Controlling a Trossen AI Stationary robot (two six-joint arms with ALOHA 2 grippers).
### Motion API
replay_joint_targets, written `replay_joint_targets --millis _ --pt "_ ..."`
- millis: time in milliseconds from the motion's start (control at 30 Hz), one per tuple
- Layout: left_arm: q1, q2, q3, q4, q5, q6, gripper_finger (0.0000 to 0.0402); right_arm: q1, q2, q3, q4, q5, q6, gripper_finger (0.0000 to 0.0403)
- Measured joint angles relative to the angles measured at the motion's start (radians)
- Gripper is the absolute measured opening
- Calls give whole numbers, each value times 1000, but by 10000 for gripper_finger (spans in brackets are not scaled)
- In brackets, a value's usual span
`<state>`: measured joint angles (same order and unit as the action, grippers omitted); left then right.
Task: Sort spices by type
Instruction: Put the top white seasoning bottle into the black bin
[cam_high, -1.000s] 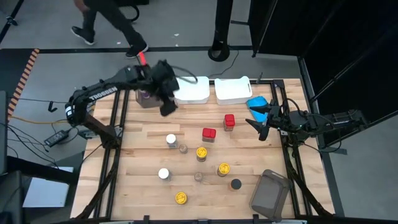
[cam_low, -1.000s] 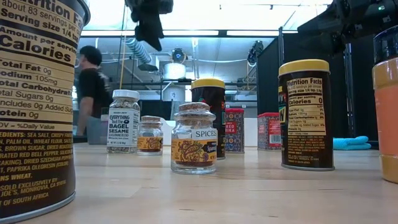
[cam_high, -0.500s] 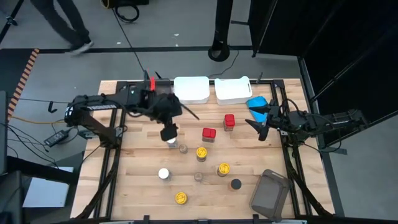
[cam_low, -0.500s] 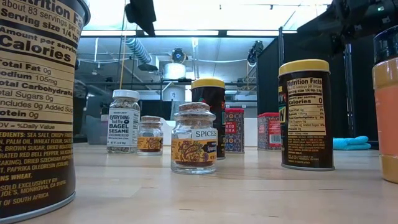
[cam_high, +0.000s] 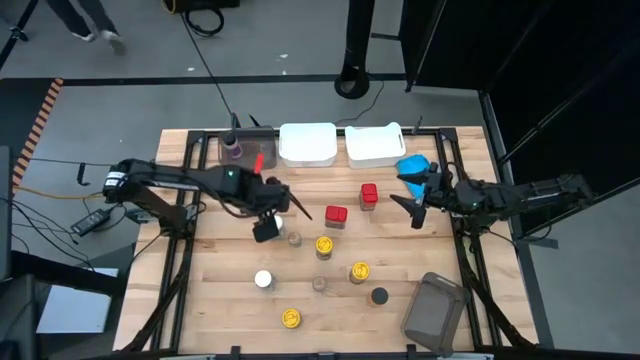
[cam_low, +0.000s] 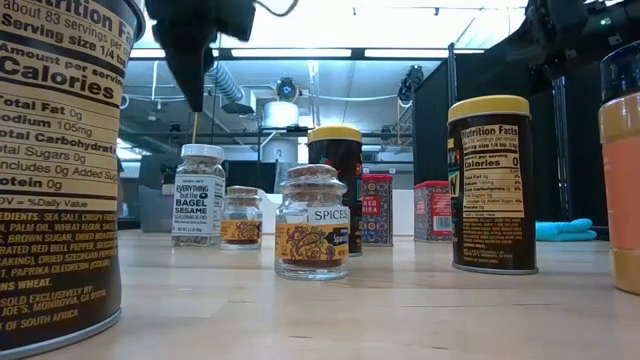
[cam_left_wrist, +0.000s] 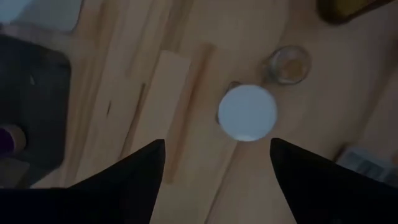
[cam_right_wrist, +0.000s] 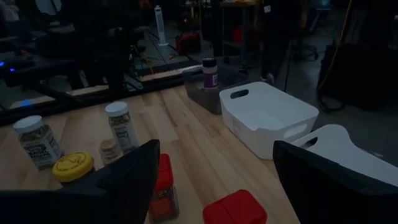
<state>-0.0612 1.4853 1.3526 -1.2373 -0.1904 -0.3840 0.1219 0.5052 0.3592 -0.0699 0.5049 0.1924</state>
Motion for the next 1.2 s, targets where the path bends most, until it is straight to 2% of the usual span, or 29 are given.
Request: replay_joint_targets --millis 333,667,800,1200 --pt "0 0 -136 137 0 32 296 0 12 0 1 0 0 320" --pt "0 0 -142 152 18 199 296 0 12 0 1 0 0 320" --pt "0 0 -141 219 73 227 296 0 12 0 1 0 0 320" --pt "0 0 -146 254 102 250 296 0 12 0 1 0 0 320"
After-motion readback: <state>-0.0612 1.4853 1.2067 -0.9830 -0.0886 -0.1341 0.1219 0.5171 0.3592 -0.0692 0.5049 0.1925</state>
